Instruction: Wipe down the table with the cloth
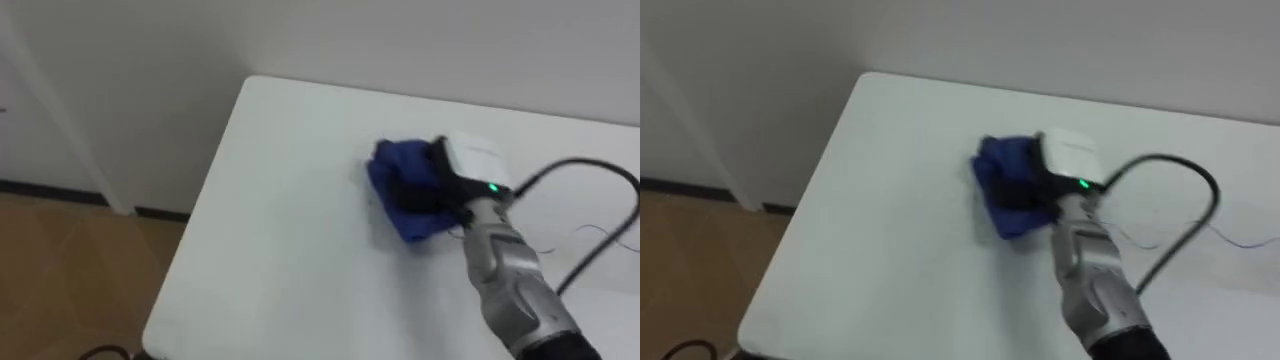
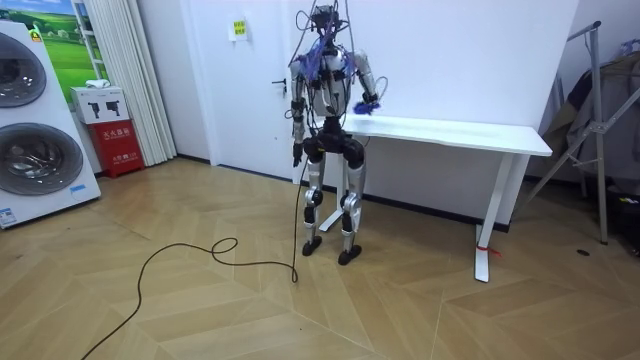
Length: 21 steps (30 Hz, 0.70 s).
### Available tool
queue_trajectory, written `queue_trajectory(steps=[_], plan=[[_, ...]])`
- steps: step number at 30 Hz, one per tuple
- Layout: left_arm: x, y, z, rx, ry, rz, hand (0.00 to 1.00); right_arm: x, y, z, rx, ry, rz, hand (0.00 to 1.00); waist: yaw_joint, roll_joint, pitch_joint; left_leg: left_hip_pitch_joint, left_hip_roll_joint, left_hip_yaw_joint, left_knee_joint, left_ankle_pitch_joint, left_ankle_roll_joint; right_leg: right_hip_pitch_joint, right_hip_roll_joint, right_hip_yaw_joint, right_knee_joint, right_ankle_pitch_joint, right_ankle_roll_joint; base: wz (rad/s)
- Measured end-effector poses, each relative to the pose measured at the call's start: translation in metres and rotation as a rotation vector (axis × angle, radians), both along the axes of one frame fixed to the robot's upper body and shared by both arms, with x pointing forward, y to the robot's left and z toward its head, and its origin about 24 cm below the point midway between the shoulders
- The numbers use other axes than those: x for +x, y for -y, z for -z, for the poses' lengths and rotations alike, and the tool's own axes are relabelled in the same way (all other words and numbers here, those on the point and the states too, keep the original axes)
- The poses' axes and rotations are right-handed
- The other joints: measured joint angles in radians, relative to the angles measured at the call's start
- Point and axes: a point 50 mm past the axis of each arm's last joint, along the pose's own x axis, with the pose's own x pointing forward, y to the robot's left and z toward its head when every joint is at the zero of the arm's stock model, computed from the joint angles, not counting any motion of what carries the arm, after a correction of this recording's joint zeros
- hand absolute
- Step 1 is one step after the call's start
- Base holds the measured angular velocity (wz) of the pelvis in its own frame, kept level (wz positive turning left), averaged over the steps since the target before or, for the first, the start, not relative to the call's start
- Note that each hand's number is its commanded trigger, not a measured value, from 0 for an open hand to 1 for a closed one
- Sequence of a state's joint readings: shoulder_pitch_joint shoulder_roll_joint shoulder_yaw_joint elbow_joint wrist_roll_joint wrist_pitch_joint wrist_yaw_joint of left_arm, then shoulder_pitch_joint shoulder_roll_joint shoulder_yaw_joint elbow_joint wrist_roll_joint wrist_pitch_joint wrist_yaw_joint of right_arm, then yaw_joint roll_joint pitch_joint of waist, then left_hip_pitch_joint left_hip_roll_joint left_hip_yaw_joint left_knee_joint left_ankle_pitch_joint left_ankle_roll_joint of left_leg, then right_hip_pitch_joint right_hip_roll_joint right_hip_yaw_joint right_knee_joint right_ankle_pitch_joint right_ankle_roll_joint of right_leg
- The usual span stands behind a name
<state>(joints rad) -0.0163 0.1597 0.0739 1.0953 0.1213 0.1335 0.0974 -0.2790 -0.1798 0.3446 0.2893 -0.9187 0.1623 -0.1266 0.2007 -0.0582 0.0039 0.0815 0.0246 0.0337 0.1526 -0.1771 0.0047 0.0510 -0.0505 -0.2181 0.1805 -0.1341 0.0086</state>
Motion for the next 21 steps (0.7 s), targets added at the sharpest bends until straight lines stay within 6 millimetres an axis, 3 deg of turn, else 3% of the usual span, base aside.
queue_trajectory(steps=[2, 5, 9, 10, 13, 15, 17, 18, 21], plan=[[-0.014, -0.002, 0.002, 0.005, -0.033, -0.015, 0.0, -0.004, 0.004, 0.017, -0.011, -0.065, 0.022, 1.0, -0.002, -0.001, -0.001, 0.003, -0.003, -0.01, 0.001, 0.001, 0.001, 0.02, -0.005, -0.016, -0.015, -0.001, 0.001, 0.6], [-0.03, -0.005, 0.004, 0.013, -0.057, -0.038, 0.0, -0.031, 0.023, 0.052, 0.027, -0.191, 0.1, 1.0, -0.008, 0.0, 0.0, 0.0, -0.012, -0.018, 0.0, 0.001, 0.001, 0.035, -0.015, -0.035, -0.025, -0.005, 0.008, 0.28], [-0.042, -0.015, 0.003, 0.049, -0.058, -0.085, 0.0, -0.056, 0.043, 0.068, 0.172, -0.189, 0.175, 1.0, -0.08, 0.013, 0.0006, 0.007, -0.023, -0.006, -0.002, 0.0, 0.002, 0.058, -0.025, -0.038, -0.045, -0.01, 0.016, 0.12], [-0.043, -0.017, 0.002, 0.056, -0.056, -0.092, 0.0, -0.059, 0.047, 0.07, 0.189, -0.19, 0.195, 1.0, -0.084, 0.013, 0.0006, 0.012, -0.023, -0.004, -0.002, 0.0, 0.001, 0.064, -0.025, -0.038, -0.047, -0.01, 0.017, 0.08], [-0.052, -0.027, 0.0, 0.099, -0.063, -0.143, 0.0, -0.081, 0.075, 0.084, 0.25, -0.184, 0.335, 1.0, -0.119, 0.013, -0.0043, 0.037, -0.024, -0.004, -0.003, 0.0, 0.001, 0.093, -0.026, -0.037, -0.048, -0.012, 0.019, 0.07], [-0.058, -0.035, -0.005, 0.132, -0.047, -0.165, 0.0, -0.1, 0.111, 0.093, 0.239, -0.166, 0.502, 1.0, -0.144, 0.011, -0.0093, 0.053, -0.028, -0.005, -0.003, 0.0, 0.002, 0.113, -0.029, -0.037, -0.046, -0.014, 0.022, 0.11], [-0.058, -0.037, -0.006, 0.149, -0.043, -0.165, 0.0, -0.11, 0.137, 0.098, 0.233, -0.167, 0.617, 1.0, -0.144, 0.011, -0.0122, 0.066, -0.032, -0.007, -0.003, 0.0, 0.003, 0.125, -0.033, -0.036, -0.046, -0.016, 0.026, -0.08], [-0.056, -0.037, -0.006, 0.149, -0.038, -0.164, 0.0, -0.113, 0.151, 0.098, 0.233, -0.17, 0.676, 1.0, -0.144, 0.011, -0.0149, 0.066, -0.034, -0.007, -0.003, -0.004, 0.009, 0.125, -0.035, -0.036, -0.044, -0.021, 0.034, -0.12], [-0.049, -0.035, -0.006, 0.143, -0.024, -0.157, 0.0, -0.107, 0.162, 0.095, 0.234, -0.177, 0.723, 1.0, -0.137, 0.016, -0.0173, 0.059, -0.032, -0.008, -0.002, -0.025, 0.022, 0.119, -0.033, -0.033, -0.038, -0.031, 0.042, -0.11]])
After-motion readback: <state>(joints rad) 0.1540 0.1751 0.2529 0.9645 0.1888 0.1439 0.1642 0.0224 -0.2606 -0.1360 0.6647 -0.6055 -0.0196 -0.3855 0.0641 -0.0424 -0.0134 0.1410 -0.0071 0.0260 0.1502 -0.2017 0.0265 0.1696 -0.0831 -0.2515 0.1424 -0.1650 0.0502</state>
